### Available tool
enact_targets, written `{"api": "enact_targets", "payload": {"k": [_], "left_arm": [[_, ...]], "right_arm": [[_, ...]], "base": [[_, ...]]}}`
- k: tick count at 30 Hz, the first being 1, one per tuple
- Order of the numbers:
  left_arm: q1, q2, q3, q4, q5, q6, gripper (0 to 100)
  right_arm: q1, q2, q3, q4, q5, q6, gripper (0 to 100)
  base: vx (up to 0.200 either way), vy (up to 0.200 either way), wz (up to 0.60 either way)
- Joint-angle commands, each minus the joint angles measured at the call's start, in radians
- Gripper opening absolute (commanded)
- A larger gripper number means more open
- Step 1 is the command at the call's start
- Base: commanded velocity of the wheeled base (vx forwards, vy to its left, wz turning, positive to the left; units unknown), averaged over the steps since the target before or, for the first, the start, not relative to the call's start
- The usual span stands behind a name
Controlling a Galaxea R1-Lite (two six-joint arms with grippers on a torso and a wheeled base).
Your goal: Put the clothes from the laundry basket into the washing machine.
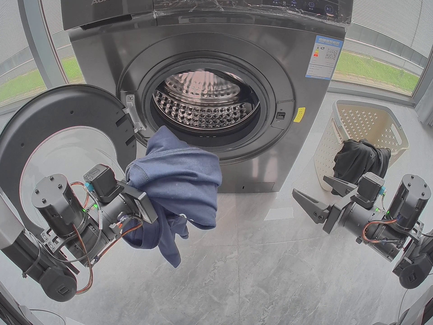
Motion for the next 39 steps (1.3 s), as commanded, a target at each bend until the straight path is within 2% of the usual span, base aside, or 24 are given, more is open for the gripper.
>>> {"api": "enact_targets", "payload": {"k": [1, 13, 25, 34, 39], "left_arm": [[-0.008, 0.010, 0.007, 0.000, 0.002, -0.006, 0], [-0.007, 0.001, 0.021, 0.000, -0.003, -0.007, 0], [-0.013, 0.009, 0.031, 0.000, -0.004, -0.003, 0], [-0.013, 0.012, 0.036, 0.000, -0.004, -0.007, 0], [-0.013, 0.012, 0.036, 0.000, -0.004, -0.006, 0]], "right_arm": [[0.001, 0.004, 0.001, 0.000, 0.000, 0.002, 100], [0.007, 0.018, 0.011, -0.001, 0.000, 0.002, 100], [0.035, 0.021, 0.016, 0.000, -0.012, 0.005, 100], [0.059, 0.033, 0.017, 0.000, -0.014, 0.011, 100], [0.073, 0.033, 0.019, 0.000, -0.015, 0.013, 100]], "base": [[0.000, 0.000, 0.00], [0.000, 0.000, 0.00], [0.200, 0.000, 0.00], [0.000, 0.000, 0.00], [0.200, 0.000, 0.00]]}}
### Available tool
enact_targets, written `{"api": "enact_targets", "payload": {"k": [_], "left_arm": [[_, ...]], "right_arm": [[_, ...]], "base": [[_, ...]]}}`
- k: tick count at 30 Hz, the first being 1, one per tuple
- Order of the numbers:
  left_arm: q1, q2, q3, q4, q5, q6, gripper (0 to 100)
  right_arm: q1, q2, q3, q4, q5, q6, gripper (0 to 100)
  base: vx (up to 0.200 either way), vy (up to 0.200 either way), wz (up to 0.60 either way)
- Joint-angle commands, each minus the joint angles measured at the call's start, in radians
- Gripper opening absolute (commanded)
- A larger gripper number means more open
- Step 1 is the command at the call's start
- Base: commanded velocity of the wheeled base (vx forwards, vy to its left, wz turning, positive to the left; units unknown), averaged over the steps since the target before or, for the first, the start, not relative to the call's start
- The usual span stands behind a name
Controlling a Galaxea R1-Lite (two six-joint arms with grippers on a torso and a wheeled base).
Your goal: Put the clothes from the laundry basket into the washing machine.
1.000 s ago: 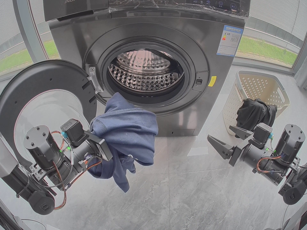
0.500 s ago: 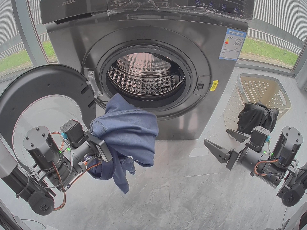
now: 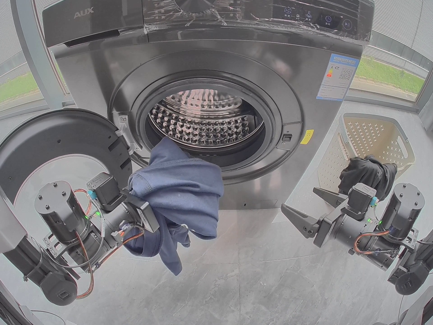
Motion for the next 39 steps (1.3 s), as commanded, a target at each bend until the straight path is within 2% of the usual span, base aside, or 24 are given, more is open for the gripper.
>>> {"api": "enact_targets", "payload": {"k": [1, 7, 22, 30, 35, 39], "left_arm": [[0.001, 0.002, -0.001, -0.001, 0.000, 0.001, 0], [-0.002, 0.004, 0.004, -0.001, 0.000, 0.001, 0], [-0.022, 0.018, 0.013, -0.001, 0.000, 0.001, 0], [-0.050, 0.016, 0.024, -0.001, 0.000, 0.005, 0], [-0.099, 0.044, 0.053, 0.001, 0.015, 0.027, 0], [-0.105, 0.098, 0.053, -0.001, 0.025, 0.033, 0]], "right_arm": [[0.005, 0.005, 0.001, -0.001, -0.001, 0.001, 100], [0.007, 0.006, 0.001, -0.001, 0.001, 0.002, 100], [0.019, 0.005, 0.012, -0.001, -0.001, 0.002, 100], [0.028, 0.005, 0.018, -0.002, 0.001, 0.002, 100], [0.038, 0.001, 0.016, -0.002, 0.001, 0.002, 100], [0.041, 0.000, 0.016, -0.002, 0.001, 0.002, 100]], "base": [[0.000, 0.000, 0.00], [0.000, 0.000, 0.00], [0.200, 0.000, 0.00], [0.000, 0.000, 0.00], [0.000, 0.000, 0.00], [0.000, 0.000, 0.00]]}}
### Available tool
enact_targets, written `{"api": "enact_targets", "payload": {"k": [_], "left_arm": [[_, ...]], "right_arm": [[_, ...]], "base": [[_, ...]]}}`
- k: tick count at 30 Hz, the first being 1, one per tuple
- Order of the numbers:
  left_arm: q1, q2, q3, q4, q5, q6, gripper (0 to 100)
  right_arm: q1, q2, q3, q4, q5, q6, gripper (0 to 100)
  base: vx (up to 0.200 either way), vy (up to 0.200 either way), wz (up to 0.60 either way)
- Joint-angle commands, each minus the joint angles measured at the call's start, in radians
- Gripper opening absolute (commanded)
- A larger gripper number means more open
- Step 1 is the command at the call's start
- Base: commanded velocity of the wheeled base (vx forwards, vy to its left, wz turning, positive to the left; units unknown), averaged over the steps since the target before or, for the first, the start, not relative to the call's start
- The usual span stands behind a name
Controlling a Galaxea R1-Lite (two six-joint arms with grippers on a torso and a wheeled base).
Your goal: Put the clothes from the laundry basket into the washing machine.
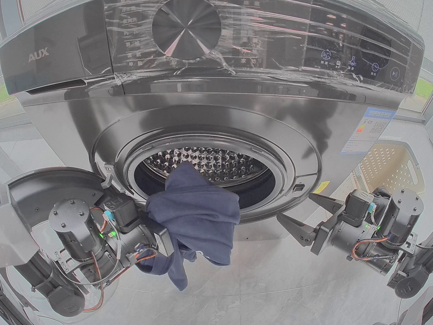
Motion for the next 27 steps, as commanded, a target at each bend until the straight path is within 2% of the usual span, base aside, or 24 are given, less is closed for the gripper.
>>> {"api": "enact_targets", "payload": {"k": [1, 2, 5, 8, 10, 12, 14, 15, 19, 21, 23, 25, 26, 27], "left_arm": [[-0.011, 0.080, -0.009, 0.001, 0.005, 0.009, 0], [-0.011, 0.093, -0.018, 0.001, 0.010, 0.015, 0], [-0.010, 0.137, -0.081, 0.001, 0.040, 0.063, 0], [-0.007, 0.172, -0.129, 0.002, 0.056, 0.064, 0], [0.001, 0.195, -0.153, 0.001, 0.045, 0.056, 0], [0.030, 0.231, -0.207, 0.001, -0.052, 0.041, 0], [0.046, 0.265, -0.242, 0.001, -0.113, 0.041, 0], [0.044, 0.277, -0.254, 0.001, -0.127, 0.036, 0], [0.064, 0.324, -0.300, 0.002, -0.127, 0.030, 0], [0.069, 0.346, -0.346, 0.002, -0.121, 0.012, 0], [0.067, 0.364, -0.406, 0.002, -0.092, -0.011, 0], [0.061, 0.390, -0.475, 0.001, -0.041, -0.026, 0], [0.061, 0.392, -0.478, 0.001, -0.040, -0.028, 0], [0.058, 0.403, -0.503, 0.001, -0.032, -0.045, 0]], "right_arm": [[0.006, 0.000, 0.001, 0.000, 0.000, 0.000, 100], [0.008, 0.001, 0.001, 0.000, 0.000, 0.000, 100], [0.019, 0.001, 0.001, 0.000, 0.000, 0.002, 100], [0.020, 0.000, 0.002, 0.000, 0.000, 0.002, 100], [0.020, 0.000, 0.002, 0.000, 0.000, 0.003, 100], [0.020, 0.000, 0.002, 0.000, -0.001, 0.008, 100], [0.020, 0.000, 0.002, 0.000, -0.001, 0.008, 100], [0.020, -0.002, 0.002, 0.000, -0.001, 0.008, 100], [0.020, -0.007, 0.002, 0.000, -0.001, 0.008, 100], [0.020, -0.004, 0.002, 0.000, -0.001, 0.008, 100], [0.020, -0.002, 0.002, 0.000, 0.000, 0.008, 100], [0.020, -0.002, 0.002, 0.000, 0.000, 0.008, 100], [0.020, -0.002, 0.002, 0.000, 0.000, 0.008, 100], [0.020, -0.002, 0.002, 0.000, 0.000, 0.008, 100]], "base": [[0.000, 0.000, 0.00], [0.000, 0.000, 0.00], [0.000, 0.000, 0.00], [0.000, 0.000, 0.00], [0.000, 0.000, 0.00], [0.000, 0.000, 0.00], [0.000, 0.000, 0.00], [0.000, 0.000, 0.00], [0.000, 0.000, 0.00], [0.000, 0.000, 0.00], [0.000, 0.000, 0.00], [0.000, 0.000, 0.00], [0.000, 0.000, 0.00], [0.000, 0.000, 0.00]]}}
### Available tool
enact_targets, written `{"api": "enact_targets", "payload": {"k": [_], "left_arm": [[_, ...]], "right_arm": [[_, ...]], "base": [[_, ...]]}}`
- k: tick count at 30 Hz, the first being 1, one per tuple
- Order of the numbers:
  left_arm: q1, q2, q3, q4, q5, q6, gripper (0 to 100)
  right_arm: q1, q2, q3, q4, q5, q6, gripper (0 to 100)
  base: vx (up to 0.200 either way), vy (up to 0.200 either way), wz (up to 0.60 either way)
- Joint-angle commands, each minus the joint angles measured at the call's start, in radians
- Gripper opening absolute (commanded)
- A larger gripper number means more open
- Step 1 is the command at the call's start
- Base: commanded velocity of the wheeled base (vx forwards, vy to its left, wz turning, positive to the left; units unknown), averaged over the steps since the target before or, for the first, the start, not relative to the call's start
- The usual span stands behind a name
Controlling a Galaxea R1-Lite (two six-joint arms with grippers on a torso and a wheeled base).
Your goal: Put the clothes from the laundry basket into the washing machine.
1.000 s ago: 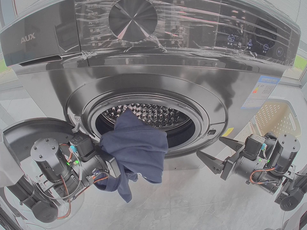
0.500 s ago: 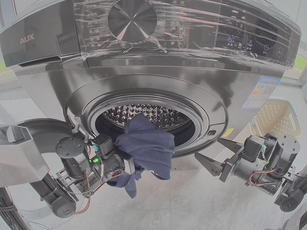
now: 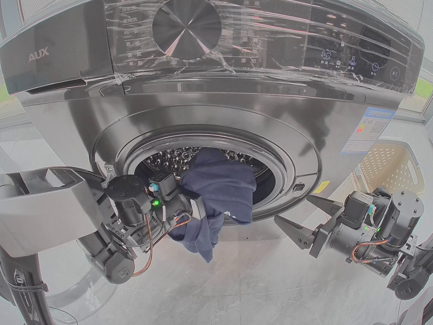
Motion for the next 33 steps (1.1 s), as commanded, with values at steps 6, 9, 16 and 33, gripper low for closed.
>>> {"api": "enact_targets", "payload": {"k": [6, 9, 16, 33], "left_arm": [[-0.022, 0.093, -0.125, -0.001, 0.039, -0.071, 0], [-0.021, 0.101, -0.133, -0.001, 0.024, -0.067, 0], [0.004, 0.172, -0.263, 0.037, 0.016, -0.064, 0], [0.050, 0.222, -0.530, 0.307, 0.050, -0.055, 0]], "right_arm": [[0.000, 0.000, 0.000, 0.000, -0.001, 0.000, 100], [0.000, 0.000, 0.000, 0.000, -0.001, 0.000, 100], [0.005, 0.000, 0.000, 0.000, -0.001, 0.000, 100], [0.006, 0.003, 0.002, 0.000, -0.002, 0.000, 100]], "base": [[0.000, 0.000, 0.00], [0.000, 0.000, 0.00], [0.000, 0.000, 0.00], [0.000, 0.000, 0.00]]}}
